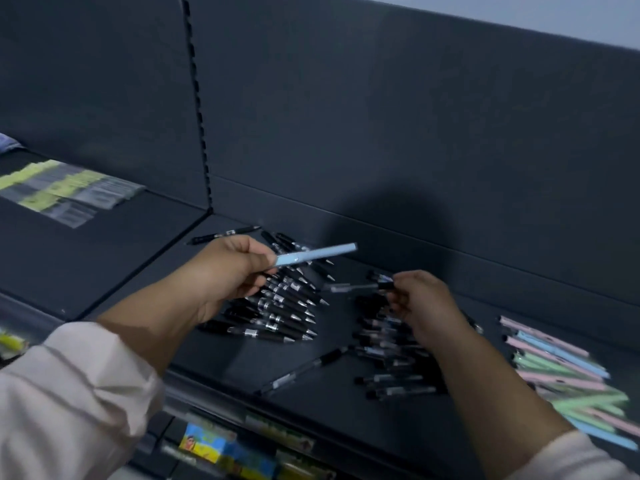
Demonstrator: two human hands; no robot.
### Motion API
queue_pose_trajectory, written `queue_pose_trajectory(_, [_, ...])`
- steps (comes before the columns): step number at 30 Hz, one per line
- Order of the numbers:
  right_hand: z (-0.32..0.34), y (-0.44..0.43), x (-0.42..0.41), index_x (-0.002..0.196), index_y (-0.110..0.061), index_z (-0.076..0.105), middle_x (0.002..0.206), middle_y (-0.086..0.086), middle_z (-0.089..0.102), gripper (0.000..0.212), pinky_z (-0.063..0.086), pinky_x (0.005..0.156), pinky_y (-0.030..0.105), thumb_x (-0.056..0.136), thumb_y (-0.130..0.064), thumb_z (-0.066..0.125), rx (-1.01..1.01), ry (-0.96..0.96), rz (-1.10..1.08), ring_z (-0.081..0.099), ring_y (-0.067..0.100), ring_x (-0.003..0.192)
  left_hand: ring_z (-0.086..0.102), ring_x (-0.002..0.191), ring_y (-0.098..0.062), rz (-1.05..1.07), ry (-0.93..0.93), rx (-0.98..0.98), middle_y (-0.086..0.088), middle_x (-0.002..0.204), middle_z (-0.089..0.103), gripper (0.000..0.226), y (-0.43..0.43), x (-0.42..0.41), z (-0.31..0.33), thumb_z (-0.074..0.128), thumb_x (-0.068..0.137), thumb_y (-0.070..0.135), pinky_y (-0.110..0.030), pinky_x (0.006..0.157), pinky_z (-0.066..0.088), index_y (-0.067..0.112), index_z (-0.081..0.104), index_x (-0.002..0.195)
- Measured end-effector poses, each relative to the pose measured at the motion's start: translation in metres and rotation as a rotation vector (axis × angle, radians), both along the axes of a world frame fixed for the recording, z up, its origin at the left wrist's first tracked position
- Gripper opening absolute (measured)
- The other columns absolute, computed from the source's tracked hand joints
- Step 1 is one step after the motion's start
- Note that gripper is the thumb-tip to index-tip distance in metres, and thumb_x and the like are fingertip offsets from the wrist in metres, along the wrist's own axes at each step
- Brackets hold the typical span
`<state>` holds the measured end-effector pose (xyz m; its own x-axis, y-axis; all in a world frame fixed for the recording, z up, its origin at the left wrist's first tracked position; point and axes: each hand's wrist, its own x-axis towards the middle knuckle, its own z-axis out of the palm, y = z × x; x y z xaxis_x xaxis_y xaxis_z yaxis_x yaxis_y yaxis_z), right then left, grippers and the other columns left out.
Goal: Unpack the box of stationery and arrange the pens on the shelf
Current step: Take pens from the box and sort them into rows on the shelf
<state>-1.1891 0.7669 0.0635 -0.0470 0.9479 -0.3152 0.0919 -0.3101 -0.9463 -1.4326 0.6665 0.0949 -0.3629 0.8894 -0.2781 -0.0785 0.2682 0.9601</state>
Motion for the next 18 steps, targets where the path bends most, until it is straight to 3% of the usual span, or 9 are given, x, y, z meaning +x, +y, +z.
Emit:
queue_pose_trajectory(4, [-0.008,0.000,0.046,0.094,-0.011,0.062,0.082,0.010,0.063,0.011,0.045,0.057,0.026,0.092,-0.006,0.052,-0.016,-0.160,-0.066,0.060,0.017,0.069,0.052,0.047,-0.005,-0.118,0.045,-0.024,-0.001,0.069,0.066,0.013,0.017,0.033,-0.002,0.060,0.089,0.008,-0.017,0.048,0.045,0.016,0.061,0.078])
queue_pose_trajectory(8, [-0.005,-0.012,0.072,0.099,-0.014,0.065,0.080,0.006,0.066,0.012,0.043,0.052,0.023,0.092,-0.011,0.056,0.139,-0.274,-0.119,0.059,0.016,0.059,0.049,0.045,-0.009,-0.229,0.053,-0.009,-0.003,0.067,0.062,0.012,0.033,0.073,-0.005,0.061,0.088,0.005,-0.016,0.043,0.040,0.013,0.061,0.078])
queue_pose_trajectory(12, [0.008,-0.022,0.091,0.093,-0.020,0.062,0.087,0.004,0.065,0.010,0.042,0.055,0.025,0.096,-0.025,0.054,0.090,0.033,-0.071,0.059,0.014,0.060,0.051,0.050,-0.011,-0.323,0.095,-0.022,-0.005,0.070,0.063,0.012,0.047,0.119,-0.008,0.062,0.088,0.008,-0.015,0.040,0.040,0.013,0.060,0.078])
queue_pose_trajectory(14, [0.012,-0.025,0.105,0.093,-0.018,0.062,0.079,0.003,0.063,0.007,0.045,0.056,0.023,0.095,-0.020,0.056,0.046,0.159,-0.041,0.058,0.013,0.061,0.051,0.052,-0.010,-0.396,0.137,-0.014,-0.006,0.073,0.062,0.009,0.053,0.145,-0.010,0.063,0.088,0.009,-0.017,0.045,0.043,0.012,0.059,0.080])
queue_pose_trajectory(18, [0.010,-0.026,0.153,0.085,-0.012,0.060,0.074,0.004,0.060,0.013,0.049,0.058,0.021,0.092,-0.002,0.055,0.055,0.163,-0.109,0.058,0.012,0.061,0.052,0.056,-0.011,-0.513,0.235,0.028,-0.004,0.069,0.059,0.012,0.065,0.197,-0.015,0.066,0.085,0.007,-0.020,0.051,0.043,0.014,0.060,0.078])
